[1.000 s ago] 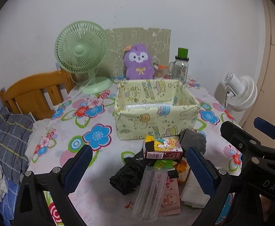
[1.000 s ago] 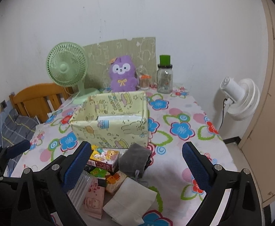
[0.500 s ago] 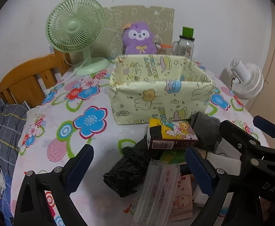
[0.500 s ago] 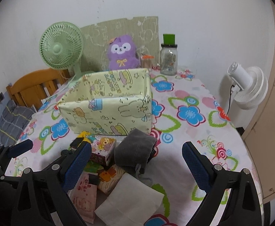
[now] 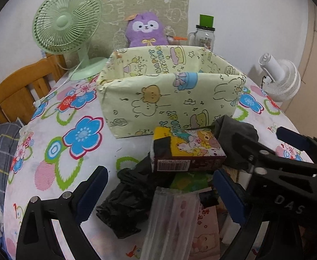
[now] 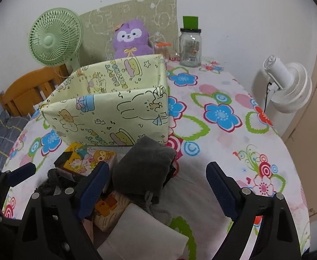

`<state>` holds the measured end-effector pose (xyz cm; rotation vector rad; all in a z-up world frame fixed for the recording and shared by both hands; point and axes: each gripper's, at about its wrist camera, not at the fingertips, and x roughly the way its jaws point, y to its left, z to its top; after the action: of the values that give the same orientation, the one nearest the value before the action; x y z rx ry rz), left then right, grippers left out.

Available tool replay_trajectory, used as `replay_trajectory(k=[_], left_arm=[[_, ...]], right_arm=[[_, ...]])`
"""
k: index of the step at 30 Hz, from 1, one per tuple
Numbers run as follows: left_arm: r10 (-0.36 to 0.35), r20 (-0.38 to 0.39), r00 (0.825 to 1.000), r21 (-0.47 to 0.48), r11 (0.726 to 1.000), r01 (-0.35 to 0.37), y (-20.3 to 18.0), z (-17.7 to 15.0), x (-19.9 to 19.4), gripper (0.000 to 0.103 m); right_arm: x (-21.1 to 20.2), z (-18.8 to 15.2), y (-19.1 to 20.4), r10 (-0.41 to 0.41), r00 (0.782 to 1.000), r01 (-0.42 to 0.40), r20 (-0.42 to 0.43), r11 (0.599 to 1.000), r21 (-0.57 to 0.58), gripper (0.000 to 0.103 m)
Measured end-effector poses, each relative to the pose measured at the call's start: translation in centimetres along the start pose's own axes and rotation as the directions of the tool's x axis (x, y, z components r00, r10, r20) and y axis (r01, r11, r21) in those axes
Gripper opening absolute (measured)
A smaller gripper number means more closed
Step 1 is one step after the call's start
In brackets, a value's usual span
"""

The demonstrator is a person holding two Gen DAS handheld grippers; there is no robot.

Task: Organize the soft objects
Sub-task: 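Grasp the grey sock with the right tool while the left tool grasps the cartoon tissue pack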

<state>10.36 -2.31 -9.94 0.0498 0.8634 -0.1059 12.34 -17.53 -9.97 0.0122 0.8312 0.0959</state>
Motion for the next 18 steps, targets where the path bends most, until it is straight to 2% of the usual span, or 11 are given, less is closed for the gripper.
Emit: replay_trajectory(k=[7,12,15,18], left_arm=[[-0.004,-0.019,1.0,0.012,1.0,0.004,-0.6,0.5,1.2,0.098],[-0.006,-0.038,0.999,0.008,1.0,0.006,-0.8,0.7,2.1,0.098],[-0.016,-0.049,0.999,0.003,1.0,0.016,-0.9,0.8,2.5,0.098],[-0.016,-0.061,0.998,0.002,1.0,0.016,-1.1,0.9,2.9,0.098]], right_arm=[[1.9,0.2,0.2,0.011,0.999,-0.011,-0.042,1.0,-0.003,0.089],[3.2,0.3,0.0,0.052,0.995,-0.051,-0.08,0.999,0.016,0.085],[3.8,0.4,0.0,0.083,0.992,-0.081,-0.098,0.996,0.026,0.079],[4.2,0.3,0.0,0.131,0.985,-0.127,-0.115,0.991,0.044,0.062]])
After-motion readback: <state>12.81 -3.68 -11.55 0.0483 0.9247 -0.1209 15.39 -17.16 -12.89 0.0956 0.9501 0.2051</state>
